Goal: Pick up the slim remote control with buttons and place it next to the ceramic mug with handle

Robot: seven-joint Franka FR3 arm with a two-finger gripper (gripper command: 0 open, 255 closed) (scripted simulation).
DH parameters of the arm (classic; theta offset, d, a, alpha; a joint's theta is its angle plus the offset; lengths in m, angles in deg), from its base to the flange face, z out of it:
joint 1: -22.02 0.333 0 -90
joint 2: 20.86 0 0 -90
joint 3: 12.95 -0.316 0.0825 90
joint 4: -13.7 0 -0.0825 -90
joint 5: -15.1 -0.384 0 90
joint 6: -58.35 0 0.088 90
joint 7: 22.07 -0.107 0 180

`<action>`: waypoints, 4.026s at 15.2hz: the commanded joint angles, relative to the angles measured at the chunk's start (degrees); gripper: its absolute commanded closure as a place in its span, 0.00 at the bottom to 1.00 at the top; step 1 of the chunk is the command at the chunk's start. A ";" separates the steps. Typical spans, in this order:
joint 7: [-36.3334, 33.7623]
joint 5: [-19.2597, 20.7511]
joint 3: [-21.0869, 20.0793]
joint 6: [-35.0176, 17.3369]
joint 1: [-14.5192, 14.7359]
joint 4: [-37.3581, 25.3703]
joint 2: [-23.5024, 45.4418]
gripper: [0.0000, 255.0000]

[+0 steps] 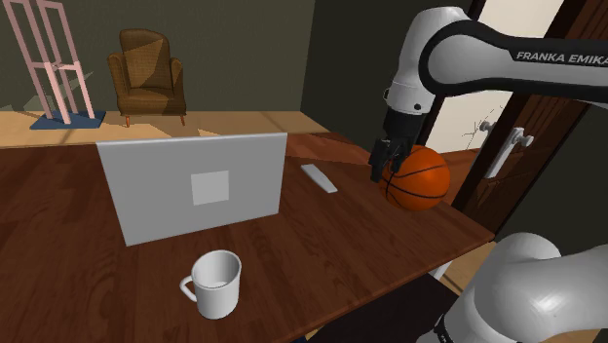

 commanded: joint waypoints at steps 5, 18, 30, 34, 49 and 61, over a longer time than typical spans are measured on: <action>-0.06 0.74 0.91 -6.86 -1.32 -1.13 7.77 0.00; -0.43 1.80 4.00 -23.20 -4.70 -12.98 35.23 0.00; -0.08 -0.07 6.48 -28.38 -7.49 -34.24 61.06 0.00; 0.01 -0.55 6.65 -29.61 -8.01 -37.39 65.36 0.00; 0.15 -0.77 6.55 -33.16 -8.05 -35.89 67.43 1.00; 0.04 -0.61 6.62 -30.62 -8.01 -36.97 65.95 1.00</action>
